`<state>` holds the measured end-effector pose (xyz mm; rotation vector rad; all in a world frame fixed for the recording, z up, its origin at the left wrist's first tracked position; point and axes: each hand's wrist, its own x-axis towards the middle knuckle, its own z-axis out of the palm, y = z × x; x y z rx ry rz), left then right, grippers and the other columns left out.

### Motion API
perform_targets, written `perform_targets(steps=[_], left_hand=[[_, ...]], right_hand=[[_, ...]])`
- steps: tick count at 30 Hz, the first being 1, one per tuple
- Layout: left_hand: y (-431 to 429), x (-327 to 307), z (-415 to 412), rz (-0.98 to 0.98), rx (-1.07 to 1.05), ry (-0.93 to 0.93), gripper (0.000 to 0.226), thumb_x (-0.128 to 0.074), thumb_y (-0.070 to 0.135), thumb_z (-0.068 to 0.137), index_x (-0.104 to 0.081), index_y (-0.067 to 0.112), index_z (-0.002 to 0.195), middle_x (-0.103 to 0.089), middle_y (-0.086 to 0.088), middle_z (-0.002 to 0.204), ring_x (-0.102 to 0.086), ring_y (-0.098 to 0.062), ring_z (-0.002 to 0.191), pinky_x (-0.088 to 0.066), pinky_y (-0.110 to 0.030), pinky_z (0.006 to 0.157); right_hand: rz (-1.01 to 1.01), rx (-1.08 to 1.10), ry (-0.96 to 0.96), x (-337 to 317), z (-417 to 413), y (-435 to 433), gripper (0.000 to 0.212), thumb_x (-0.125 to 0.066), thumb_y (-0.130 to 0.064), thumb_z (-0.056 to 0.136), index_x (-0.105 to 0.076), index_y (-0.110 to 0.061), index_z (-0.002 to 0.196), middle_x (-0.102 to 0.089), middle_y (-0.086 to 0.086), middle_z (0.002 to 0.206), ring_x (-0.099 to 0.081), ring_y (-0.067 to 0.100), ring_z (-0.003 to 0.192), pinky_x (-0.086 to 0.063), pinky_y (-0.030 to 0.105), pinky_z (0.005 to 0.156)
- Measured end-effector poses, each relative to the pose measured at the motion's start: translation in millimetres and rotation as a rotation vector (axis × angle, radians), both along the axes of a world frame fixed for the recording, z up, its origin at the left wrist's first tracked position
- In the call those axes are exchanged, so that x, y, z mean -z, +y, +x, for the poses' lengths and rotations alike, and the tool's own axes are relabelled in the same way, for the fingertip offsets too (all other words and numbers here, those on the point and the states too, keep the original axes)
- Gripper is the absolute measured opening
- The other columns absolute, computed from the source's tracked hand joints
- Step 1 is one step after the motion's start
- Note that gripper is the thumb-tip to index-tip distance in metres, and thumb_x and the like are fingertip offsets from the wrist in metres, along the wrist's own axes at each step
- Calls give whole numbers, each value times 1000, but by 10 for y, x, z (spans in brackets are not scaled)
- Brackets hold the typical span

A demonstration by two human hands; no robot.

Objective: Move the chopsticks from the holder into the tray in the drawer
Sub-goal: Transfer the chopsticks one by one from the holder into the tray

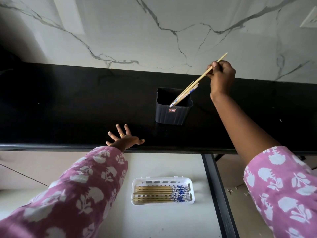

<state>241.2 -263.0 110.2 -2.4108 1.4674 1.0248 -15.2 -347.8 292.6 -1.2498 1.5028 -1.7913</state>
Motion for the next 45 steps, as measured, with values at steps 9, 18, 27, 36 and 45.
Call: perform_targets(steps=[9, 18, 27, 36, 45], left_hand=[[36, 40, 22, -38, 12, 11, 108, -48, 77, 74, 17, 33, 148, 29, 0, 155, 22, -45, 140, 1, -66, 110], [-4, 45, 29, -26, 16, 17, 108, -49, 76, 75, 16, 31, 148, 28, -2, 155, 23, -47, 139, 2, -67, 108], [0, 19, 13, -16, 10, 12, 109, -53, 72, 76, 18, 32, 147, 31, 0, 154, 24, -46, 139, 0, -66, 108], [-6, -20, -3, -1, 7, 15, 109, -53, 71, 77, 20, 31, 147, 32, 0, 153, 25, -46, 138, 1, -66, 108], [-14, -41, -20, 8, -4, 15, 109, -55, 68, 78, 21, 31, 147, 36, -1, 152, 26, -46, 138, 1, -66, 109]], right_hand=[[229, -522, 367, 685, 520, 598, 23, -56, 0, 89, -61, -13, 71, -64, 3, 68, -60, -6, 50, -53, 24, 64], [587, -944, 923, 1992, 1012, 1405, 13, -57, -8, 87, -67, 1, 86, -70, 21, 87, -60, 23, 73, -40, 27, 64], [572, -1045, 1416, 2691, 1115, 1933, 26, -42, 1, 89, -60, -1, 108, -65, 21, 110, -62, 36, 103, -50, 40, 81], [534, -1068, 1625, 3002, 1158, 2042, 30, -46, 6, 87, -62, 0, 112, -65, 21, 113, -62, 37, 107, -52, 43, 86], [520, -1080, 1631, 3134, 1211, 2066, 30, -42, 7, 89, -63, -2, 108, -65, 17, 116, -60, 35, 111, -47, 38, 88]])
